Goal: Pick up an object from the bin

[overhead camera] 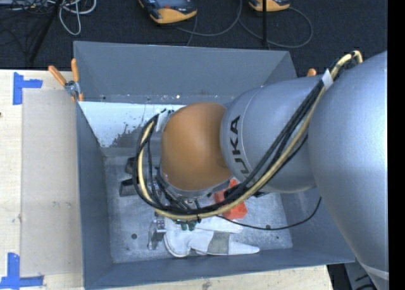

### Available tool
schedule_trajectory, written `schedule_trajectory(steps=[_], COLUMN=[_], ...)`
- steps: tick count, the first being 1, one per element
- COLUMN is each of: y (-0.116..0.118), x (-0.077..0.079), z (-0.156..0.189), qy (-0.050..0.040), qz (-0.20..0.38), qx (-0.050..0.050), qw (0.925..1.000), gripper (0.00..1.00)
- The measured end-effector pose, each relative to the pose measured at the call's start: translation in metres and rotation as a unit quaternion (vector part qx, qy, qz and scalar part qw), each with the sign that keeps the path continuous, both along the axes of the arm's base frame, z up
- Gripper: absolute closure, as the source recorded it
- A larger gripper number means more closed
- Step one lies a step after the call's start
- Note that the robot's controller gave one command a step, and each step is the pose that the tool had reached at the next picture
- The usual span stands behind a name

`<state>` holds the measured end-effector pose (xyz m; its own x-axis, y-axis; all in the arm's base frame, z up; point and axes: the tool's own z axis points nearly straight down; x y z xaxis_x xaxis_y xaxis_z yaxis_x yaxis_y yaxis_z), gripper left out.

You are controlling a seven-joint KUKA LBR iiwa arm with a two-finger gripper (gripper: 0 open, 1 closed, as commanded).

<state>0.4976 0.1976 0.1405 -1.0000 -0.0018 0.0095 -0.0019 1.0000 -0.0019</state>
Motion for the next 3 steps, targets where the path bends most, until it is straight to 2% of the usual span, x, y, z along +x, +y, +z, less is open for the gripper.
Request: schedule_trajectory(steps=[1, 2, 3], y=[-0.001, -0.012, -0.020], x=[0.002, -0.006, 0.000], z=[0.003, 0.021, 0.091], qy=[-0.0033, -0.0007, -0.0027], qz=[-0.002, 0.032, 0.072], qx=[0.001, 0.000, 0.000], qw=[1.0000, 0.9995, 0.9974], gripper=[0.00, 0.00, 0.00])
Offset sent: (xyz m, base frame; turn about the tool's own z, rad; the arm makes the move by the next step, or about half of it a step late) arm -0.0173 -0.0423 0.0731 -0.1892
